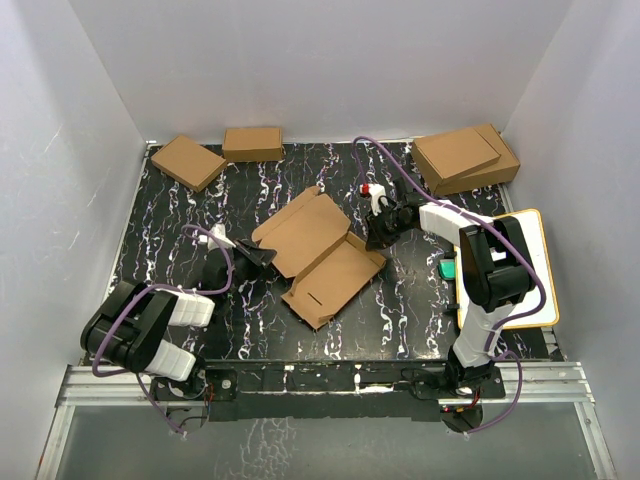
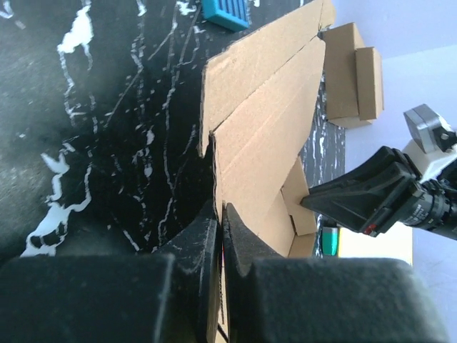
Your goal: Fold the paper box
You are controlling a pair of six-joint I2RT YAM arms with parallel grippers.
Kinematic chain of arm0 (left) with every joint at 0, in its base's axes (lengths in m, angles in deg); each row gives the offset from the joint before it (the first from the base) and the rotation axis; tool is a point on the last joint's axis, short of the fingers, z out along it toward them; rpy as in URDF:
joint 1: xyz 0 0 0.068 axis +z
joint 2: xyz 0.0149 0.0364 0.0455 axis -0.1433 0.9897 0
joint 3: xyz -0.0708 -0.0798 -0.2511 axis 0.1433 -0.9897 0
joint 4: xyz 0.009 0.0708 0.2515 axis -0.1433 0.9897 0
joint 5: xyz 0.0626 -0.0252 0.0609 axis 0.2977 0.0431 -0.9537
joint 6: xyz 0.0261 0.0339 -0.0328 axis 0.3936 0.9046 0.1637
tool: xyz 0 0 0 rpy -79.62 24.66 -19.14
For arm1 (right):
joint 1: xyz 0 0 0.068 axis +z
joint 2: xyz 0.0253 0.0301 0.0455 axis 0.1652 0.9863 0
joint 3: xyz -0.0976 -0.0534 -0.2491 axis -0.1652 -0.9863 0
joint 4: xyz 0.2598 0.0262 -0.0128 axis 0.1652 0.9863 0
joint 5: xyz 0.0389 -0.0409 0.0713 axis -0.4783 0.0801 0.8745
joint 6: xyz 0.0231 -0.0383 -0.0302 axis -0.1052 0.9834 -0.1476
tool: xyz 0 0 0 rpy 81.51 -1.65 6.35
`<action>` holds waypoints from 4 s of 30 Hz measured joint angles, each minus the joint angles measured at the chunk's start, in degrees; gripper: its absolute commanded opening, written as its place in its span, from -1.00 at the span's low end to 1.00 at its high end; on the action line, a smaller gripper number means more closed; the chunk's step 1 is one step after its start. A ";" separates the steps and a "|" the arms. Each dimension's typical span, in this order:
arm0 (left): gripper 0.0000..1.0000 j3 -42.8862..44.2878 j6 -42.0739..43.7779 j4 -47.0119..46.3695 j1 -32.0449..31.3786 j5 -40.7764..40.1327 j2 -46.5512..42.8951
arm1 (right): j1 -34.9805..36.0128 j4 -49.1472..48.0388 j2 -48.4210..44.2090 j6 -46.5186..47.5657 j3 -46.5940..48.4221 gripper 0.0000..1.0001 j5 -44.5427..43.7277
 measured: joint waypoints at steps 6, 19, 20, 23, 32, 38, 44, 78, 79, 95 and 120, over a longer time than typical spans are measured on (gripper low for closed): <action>-1.00 0.00 2.78 -4.66 0.15 2.91 0.00 | 0.00 -0.17 0.00 -0.42 -0.04 -0.62 -0.46; -1.00 0.00 5.73 -6.80 0.07 6.43 -0.02 | 2.82 -2.27 0.81 0.92 -1.33 -0.72 -5.81; -1.00 0.00 5.81 -6.80 0.07 6.43 -0.04 | 2.99 -2.56 0.81 0.92 -1.44 -0.83 -6.27; -1.00 0.00 5.99 -6.71 0.07 6.40 -0.44 | 3.41 -3.37 0.63 0.79 -1.53 -0.85 -8.44; -1.00 0.02 7.74 -3.06 -0.76 6.34 -5.31 | 7.02 -7.91 -0.44 1.36 -2.86 -0.82 -18.29; -1.00 0.07 8.52 -1.64 -0.94 6.34 -6.03 | 7.04 -8.13 -0.44 1.49 -2.93 -0.59 -17.68; -1.00 0.07 8.70 -0.81 -0.96 6.34 -6.03 | 5.68 -7.15 -0.44 0.94 -2.93 -0.43 -13.70; -1.00 1.38 12.00 5.18 -2.01 6.58 -9.79 | 4.96 -6.29 -3.93 2.80 -4.70 -0.16 -10.82; -1.00 1.38 12.15 5.44 -2.01 6.54 -10.01 | 4.63 -5.70 -4.61 3.63 -4.70 -0.16 -10.27; -1.00 1.49 12.83 6.75 -2.01 6.12 -10.25 | 4.07 -2.16 -5.25 9.44 -4.79 -0.68 -9.60; -1.00 23.78 36.30 23.02 0.66 24.22 -0.81 | -10.01 -0.31 -16.44 6.40 -5.01 0.21 16.72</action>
